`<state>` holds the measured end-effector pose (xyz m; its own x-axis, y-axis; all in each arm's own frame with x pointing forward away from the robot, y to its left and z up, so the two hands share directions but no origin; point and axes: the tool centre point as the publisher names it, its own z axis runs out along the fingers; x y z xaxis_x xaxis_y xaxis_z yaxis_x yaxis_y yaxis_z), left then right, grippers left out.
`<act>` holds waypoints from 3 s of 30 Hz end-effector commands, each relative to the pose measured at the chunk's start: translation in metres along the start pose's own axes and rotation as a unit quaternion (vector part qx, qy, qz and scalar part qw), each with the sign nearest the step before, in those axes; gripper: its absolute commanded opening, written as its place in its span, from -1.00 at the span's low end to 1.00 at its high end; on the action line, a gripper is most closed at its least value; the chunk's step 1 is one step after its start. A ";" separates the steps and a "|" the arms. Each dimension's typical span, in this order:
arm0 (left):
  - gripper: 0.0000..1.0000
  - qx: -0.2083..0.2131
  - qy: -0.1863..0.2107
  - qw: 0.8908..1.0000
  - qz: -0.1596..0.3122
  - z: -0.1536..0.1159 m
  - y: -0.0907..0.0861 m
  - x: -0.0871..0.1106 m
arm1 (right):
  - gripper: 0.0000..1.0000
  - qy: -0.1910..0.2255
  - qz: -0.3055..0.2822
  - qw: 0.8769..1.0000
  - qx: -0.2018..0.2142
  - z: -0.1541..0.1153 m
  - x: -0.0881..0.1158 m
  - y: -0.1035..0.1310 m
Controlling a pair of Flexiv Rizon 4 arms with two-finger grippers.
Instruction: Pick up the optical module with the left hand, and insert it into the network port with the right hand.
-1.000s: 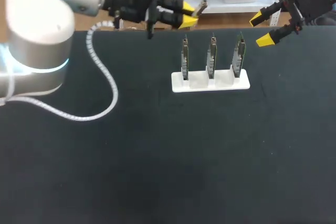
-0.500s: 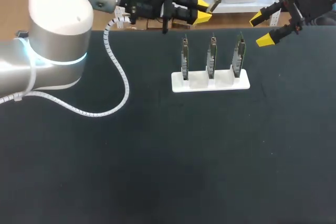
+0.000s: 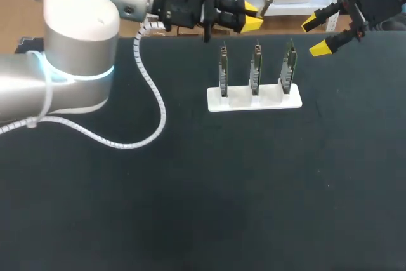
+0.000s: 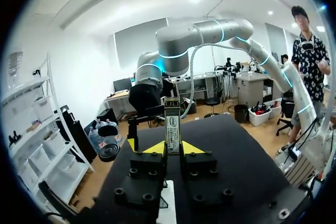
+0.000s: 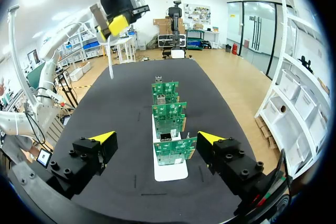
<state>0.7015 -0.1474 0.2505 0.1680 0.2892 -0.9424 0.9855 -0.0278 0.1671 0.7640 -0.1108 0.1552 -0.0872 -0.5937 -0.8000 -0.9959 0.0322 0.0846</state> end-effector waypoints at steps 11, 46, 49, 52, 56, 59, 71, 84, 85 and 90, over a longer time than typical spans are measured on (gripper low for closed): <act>-1.00 0.021 -0.009 1.000 -0.016 0.047 0.024 -0.002 | 1.00 0.000 0.000 1.000 0.002 0.000 0.000 0.002; -1.00 0.006 -0.008 0.998 -0.067 0.070 0.026 0.024 | 1.00 0.000 0.000 1.000 0.002 0.000 0.000 0.002; -1.00 0.003 -0.020 0.996 -0.087 0.079 0.032 0.026 | 1.00 0.000 0.000 1.000 0.002 0.000 0.000 0.002; -1.00 -0.002 -0.028 0.995 -0.100 0.084 0.037 0.029 | 1.00 0.000 0.000 1.000 0.002 0.000 0.000 0.002; -1.00 -0.004 -0.036 0.992 -0.120 0.090 0.041 0.033 | 1.00 0.000 0.000 1.000 0.002 0.000 0.000 0.002; -1.00 -0.004 -0.034 0.992 -0.121 0.094 0.040 0.035 | 1.00 0.000 0.000 1.000 0.002 0.000 0.000 0.002; -1.00 -0.001 -0.027 0.991 -0.134 0.099 0.036 0.040 | 1.00 0.000 0.000 1.000 0.002 0.000 0.000 0.002; -1.00 -0.009 -0.034 0.989 -0.142 0.109 0.037 0.043 | 1.00 0.000 0.000 1.000 0.002 0.000 0.000 0.002; -1.00 -0.010 -0.035 0.989 -0.143 0.109 0.038 0.043 | 1.00 0.000 0.000 1.000 0.002 0.000 0.000 0.002; -1.00 -0.014 -0.035 0.989 -0.146 0.112 0.038 0.045 | 1.00 0.000 0.000 1.000 0.002 0.000 0.000 0.002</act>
<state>0.7483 -0.2398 0.1842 -0.1218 0.2185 -0.9682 0.9916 0.0697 -0.1090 0.7640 -0.1108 0.1552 -0.0871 -0.5937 -0.8000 -0.9959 0.0321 0.0846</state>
